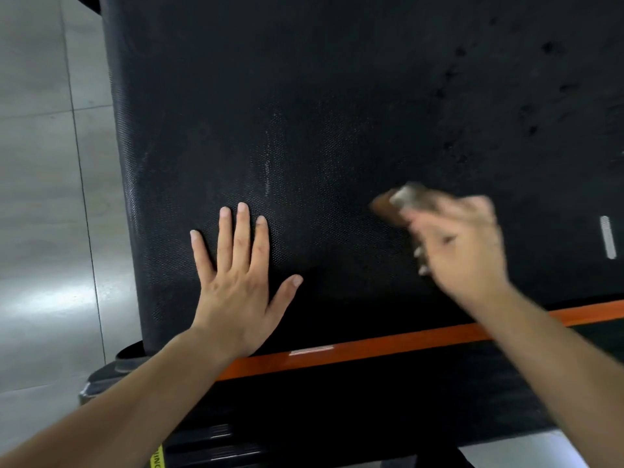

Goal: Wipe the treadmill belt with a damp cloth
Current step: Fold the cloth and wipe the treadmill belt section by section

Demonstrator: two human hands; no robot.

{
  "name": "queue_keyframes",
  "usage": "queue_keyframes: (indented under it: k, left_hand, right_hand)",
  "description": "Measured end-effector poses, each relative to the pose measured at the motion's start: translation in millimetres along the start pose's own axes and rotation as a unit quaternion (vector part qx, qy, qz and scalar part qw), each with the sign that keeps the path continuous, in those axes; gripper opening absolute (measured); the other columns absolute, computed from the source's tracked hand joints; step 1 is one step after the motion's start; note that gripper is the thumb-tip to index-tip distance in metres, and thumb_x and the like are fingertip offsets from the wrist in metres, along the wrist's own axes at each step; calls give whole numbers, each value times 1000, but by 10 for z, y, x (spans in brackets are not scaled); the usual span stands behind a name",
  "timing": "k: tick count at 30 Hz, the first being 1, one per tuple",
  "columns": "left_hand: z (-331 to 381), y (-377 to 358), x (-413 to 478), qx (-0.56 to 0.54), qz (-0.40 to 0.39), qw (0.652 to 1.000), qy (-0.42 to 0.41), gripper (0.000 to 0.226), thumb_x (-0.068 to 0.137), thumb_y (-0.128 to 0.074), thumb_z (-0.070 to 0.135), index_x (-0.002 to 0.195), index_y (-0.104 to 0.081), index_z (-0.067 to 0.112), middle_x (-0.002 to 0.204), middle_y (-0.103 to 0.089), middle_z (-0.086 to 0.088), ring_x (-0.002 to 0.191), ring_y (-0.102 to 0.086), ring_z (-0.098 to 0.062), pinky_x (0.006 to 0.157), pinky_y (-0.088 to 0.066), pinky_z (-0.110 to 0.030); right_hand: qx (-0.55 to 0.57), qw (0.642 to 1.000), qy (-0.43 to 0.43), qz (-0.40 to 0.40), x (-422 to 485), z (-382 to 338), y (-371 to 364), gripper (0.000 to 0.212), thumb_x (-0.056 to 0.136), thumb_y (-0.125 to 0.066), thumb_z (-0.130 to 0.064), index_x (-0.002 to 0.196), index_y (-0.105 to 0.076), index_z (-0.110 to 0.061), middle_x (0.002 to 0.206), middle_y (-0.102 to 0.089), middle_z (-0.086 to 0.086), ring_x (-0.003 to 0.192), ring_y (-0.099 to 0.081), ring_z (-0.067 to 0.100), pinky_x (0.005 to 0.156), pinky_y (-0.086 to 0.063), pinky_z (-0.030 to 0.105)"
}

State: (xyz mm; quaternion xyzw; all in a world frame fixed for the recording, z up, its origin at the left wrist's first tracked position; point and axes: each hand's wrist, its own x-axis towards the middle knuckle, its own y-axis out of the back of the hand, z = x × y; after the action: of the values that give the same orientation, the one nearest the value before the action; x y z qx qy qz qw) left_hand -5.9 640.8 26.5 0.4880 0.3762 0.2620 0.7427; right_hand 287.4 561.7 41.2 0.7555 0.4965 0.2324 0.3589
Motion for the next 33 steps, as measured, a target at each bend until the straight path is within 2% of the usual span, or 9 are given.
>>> queue_keyframes:
  k: [3,5,9,12,16,21,24,30,33]
  left_hand:
    - [59,-8,16,2,4,1000,13,90,100,-14,70,162,-12,6,171,4,-19,158,13,-35,120,2,-72]
    - [109,-4,42,-1,-3,1000,26,87,100,-17,70,163,-10,10,171,7,-20,157,15,-36,119,4,-73]
    - [171,-19,98,0,-3,999,48,84,99,-21,68,163,-7,16,170,10,-20,156,18,-37,118,5,-74]
    - [203,-54,103,-4,15,999,50,83,99,-25,66,163,-11,16,171,7,-20,157,16,-37,119,6,-72]
    - [321,-2,266,-10,22,999,33,78,101,-24,63,164,-11,19,171,8,-19,157,16,-36,122,8,-66]
    - [687,138,946,10,17,999,-29,74,101,-19,60,164,-7,21,171,10,-16,157,16,-36,124,8,-61]
    - [777,145,1197,22,19,999,-30,73,101,-19,60,163,-5,23,171,10,-16,157,16,-36,125,8,-59]
    - [786,74,1211,52,41,997,-38,76,103,-19,62,164,-10,19,171,1,-20,158,7,-39,125,0,-63]
    - [783,83,1215,59,46,996,-39,77,102,-21,62,164,-12,18,171,-1,-21,158,5,-40,124,-3,-64]
  right_hand:
    - [-49,995,-50,68,183,127,78,34,93,-65,-12,119,-66,-33,120,-53,-34,102,-52,29,89,-50,39]
    - [-32,999,31,6,-21,48,-53,30,94,-63,-13,113,-73,-33,121,-56,-37,92,-53,30,79,-50,48]
    - [-42,987,141,-60,-295,-1,-115,26,93,-62,-13,107,-77,-29,125,-65,-17,88,-47,21,73,-44,46]
    - [-31,997,73,-5,286,185,66,28,96,-53,-23,111,-75,-31,112,-62,-25,80,-54,20,69,-53,42]
    - [-98,990,-43,93,884,356,82,29,95,-59,-20,119,-71,-30,125,-65,-13,101,-48,27,90,-46,46]
    - [-78,985,147,-34,227,161,-23,26,94,-60,-17,109,-76,-31,117,-68,-11,84,-48,26,73,-43,43]
    - [-87,978,186,-39,463,296,83,25,94,-61,-17,109,-77,-29,114,-69,-9,83,-51,28,73,-42,40]
    - [-99,989,-28,106,1488,456,195,28,95,-59,-20,118,-72,-30,120,-65,-12,100,-51,29,87,-48,46]
    - [-95,989,108,37,1082,350,82,26,94,-57,-21,112,-75,-29,109,-70,-4,84,-51,31,73,-48,45]
